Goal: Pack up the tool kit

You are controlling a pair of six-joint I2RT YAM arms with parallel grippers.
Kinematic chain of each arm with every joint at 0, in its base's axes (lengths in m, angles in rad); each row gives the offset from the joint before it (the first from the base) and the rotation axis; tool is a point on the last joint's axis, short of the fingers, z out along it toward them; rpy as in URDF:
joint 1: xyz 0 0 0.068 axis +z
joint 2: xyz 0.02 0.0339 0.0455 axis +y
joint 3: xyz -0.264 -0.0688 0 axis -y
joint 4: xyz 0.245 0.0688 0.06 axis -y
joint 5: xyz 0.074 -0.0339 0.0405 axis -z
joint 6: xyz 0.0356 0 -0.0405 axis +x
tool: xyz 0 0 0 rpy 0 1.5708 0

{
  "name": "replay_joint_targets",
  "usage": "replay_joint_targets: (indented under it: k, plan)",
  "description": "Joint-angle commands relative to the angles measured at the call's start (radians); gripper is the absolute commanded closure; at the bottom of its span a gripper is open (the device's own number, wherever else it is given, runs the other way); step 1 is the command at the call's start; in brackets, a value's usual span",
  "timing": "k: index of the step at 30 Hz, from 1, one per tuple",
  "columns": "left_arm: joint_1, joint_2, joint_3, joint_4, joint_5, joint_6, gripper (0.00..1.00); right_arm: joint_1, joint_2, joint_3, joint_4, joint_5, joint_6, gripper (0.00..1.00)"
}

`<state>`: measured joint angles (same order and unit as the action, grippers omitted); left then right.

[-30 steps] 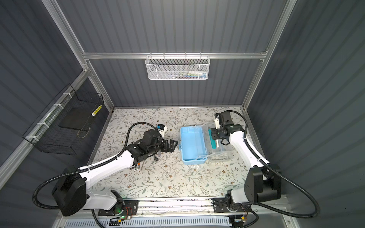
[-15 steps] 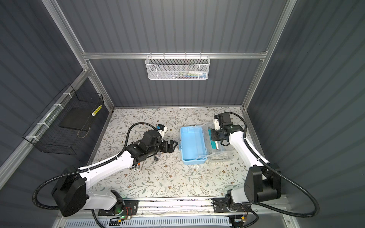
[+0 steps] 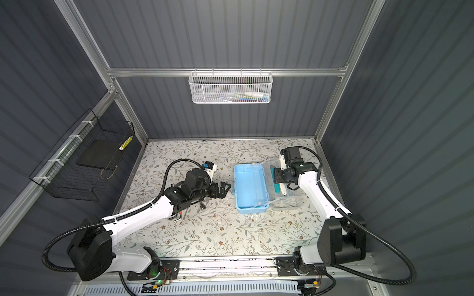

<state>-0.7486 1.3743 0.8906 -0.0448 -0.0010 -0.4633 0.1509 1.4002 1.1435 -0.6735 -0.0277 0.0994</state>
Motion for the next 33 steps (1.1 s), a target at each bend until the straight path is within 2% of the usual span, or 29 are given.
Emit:
replay_joint_targets:
  k: [1,6,11,15,17,20,26,33]
  plan:
    - [0.011,-0.001,-0.001,-0.003,-0.004,-0.003,0.0,-0.002,-0.031,0.004,0.0,-0.023,0.022,0.33]
    - [0.031,0.011,0.004,-0.082,-0.092,-0.055,0.0,-0.001,-0.058,-0.012,0.032,-0.035,0.035,0.27]
    - [0.079,0.032,-0.031,-0.124,-0.102,-0.116,0.02,-0.001,-0.094,-0.024,0.062,-0.04,0.048,0.26]
    - [0.107,0.067,-0.049,-0.127,-0.088,-0.112,0.06,-0.001,-0.106,-0.024,0.066,-0.042,0.05,0.25]
    - [0.113,0.1,-0.031,-0.142,-0.098,-0.104,0.11,-0.001,-0.109,-0.024,0.065,-0.038,0.051,0.25]
    - [0.114,0.162,0.028,-0.206,-0.127,-0.089,0.24,-0.001,-0.117,-0.025,0.061,-0.042,0.054,0.24]
    - [0.114,0.301,0.092,-0.268,-0.192,-0.071,0.38,-0.001,-0.144,-0.028,0.057,-0.039,0.052,0.25]
    - [0.113,0.353,0.078,-0.249,-0.222,-0.092,0.4,-0.001,-0.157,-0.036,0.054,-0.029,0.048,0.24]
